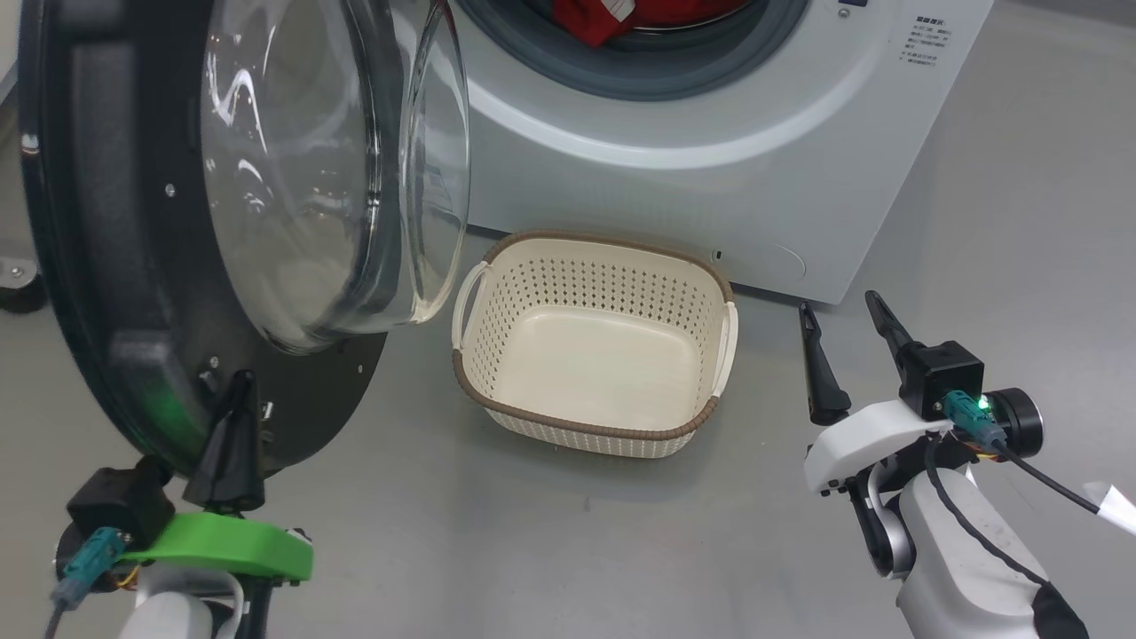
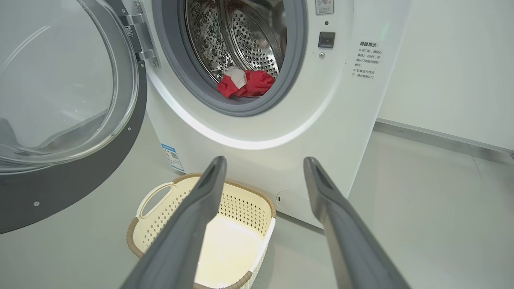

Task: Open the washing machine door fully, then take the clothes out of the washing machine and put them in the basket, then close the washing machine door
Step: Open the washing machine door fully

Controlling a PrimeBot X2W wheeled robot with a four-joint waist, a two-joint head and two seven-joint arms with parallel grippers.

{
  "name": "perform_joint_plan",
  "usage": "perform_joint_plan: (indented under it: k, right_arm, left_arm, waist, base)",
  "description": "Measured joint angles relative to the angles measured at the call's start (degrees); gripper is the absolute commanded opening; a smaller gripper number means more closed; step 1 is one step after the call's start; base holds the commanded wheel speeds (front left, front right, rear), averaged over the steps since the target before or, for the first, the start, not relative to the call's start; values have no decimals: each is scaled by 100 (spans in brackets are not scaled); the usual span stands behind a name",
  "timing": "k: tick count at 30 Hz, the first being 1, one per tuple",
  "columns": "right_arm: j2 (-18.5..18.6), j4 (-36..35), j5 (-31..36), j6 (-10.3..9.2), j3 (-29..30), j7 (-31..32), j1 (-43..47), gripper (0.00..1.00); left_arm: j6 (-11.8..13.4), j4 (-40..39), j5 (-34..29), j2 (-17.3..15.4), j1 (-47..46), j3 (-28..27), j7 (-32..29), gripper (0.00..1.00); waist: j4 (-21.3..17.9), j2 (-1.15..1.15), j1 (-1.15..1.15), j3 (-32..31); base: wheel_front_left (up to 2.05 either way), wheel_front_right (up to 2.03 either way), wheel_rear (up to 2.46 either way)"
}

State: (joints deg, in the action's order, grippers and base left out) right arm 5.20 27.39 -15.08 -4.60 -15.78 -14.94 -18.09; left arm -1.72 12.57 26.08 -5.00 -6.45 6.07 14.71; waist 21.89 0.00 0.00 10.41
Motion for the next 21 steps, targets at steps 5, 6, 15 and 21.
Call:
perform_joint_plan:
  k: [5,6,15,21]
  right_arm:
    - [-51,0,3,96,-89,0,-20,100]
    - [-65,0,5,100,-101,0,-23,100]
    - [-79,-5,8,100,-73,0,-35,100]
    - [-100,-8,9,102,-79,0,-97,100]
  left_arm:
    - [93,180,4,-209,-27,-420,0,0]
    - [124,233,8,-248,-43,-512,0,0]
    - [342,798,190,-492,-376,-1122,0,0]
    - [399,1196,309,-861,-696,-1447,-1,0]
  waist:
    - [-62,0,0,24]
    - [-85,0,0,29]
    - [-265,0,0,126]
    - [-358,0,0,218]
  base:
    - [0,0,0]
    - [0,0,0]
    - [0,0,0]
    - [0,0,0]
